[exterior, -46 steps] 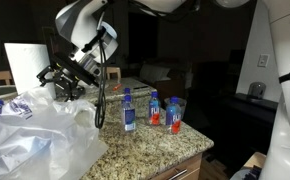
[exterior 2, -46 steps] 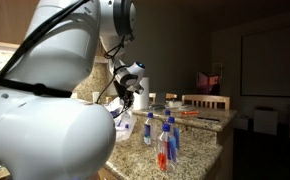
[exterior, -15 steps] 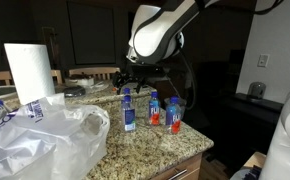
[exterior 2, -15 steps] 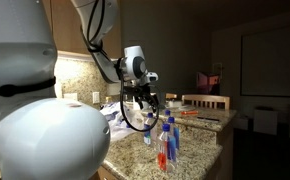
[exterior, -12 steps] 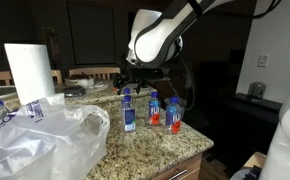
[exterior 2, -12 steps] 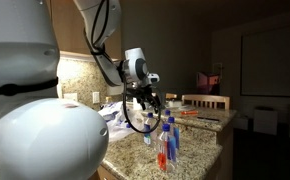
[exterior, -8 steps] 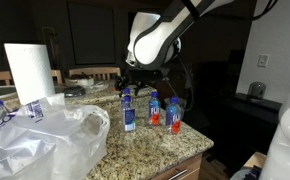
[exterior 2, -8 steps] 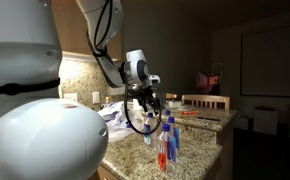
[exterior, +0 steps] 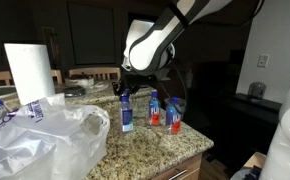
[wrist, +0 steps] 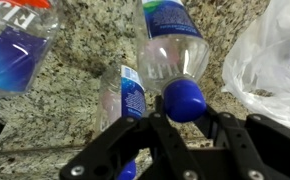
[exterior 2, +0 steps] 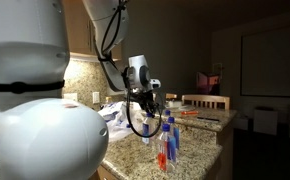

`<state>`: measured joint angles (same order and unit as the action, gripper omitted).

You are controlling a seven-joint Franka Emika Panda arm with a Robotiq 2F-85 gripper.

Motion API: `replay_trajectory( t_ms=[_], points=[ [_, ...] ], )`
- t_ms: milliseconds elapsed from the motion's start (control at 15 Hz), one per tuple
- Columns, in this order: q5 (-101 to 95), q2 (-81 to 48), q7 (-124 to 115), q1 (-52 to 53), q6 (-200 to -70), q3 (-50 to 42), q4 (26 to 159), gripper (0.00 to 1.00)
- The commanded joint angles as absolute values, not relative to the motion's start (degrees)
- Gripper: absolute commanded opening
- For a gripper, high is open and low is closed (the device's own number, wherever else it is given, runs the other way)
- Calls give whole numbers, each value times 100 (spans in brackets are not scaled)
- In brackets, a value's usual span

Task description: Pick up the bottles from the counter and put them in the plastic

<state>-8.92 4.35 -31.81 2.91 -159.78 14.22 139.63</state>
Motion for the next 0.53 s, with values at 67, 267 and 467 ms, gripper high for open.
replay_trajectory(
  t_ms=[67, 267, 467],
  points=[
    [-839, 245, -3139, 338, -16026, 1436, 13811, 8],
    [-788, 559, -3133, 335, -15791, 1415, 13897, 0],
    [-607, 915, -3082, 477, -15774, 1224, 13938, 0]
  ],
)
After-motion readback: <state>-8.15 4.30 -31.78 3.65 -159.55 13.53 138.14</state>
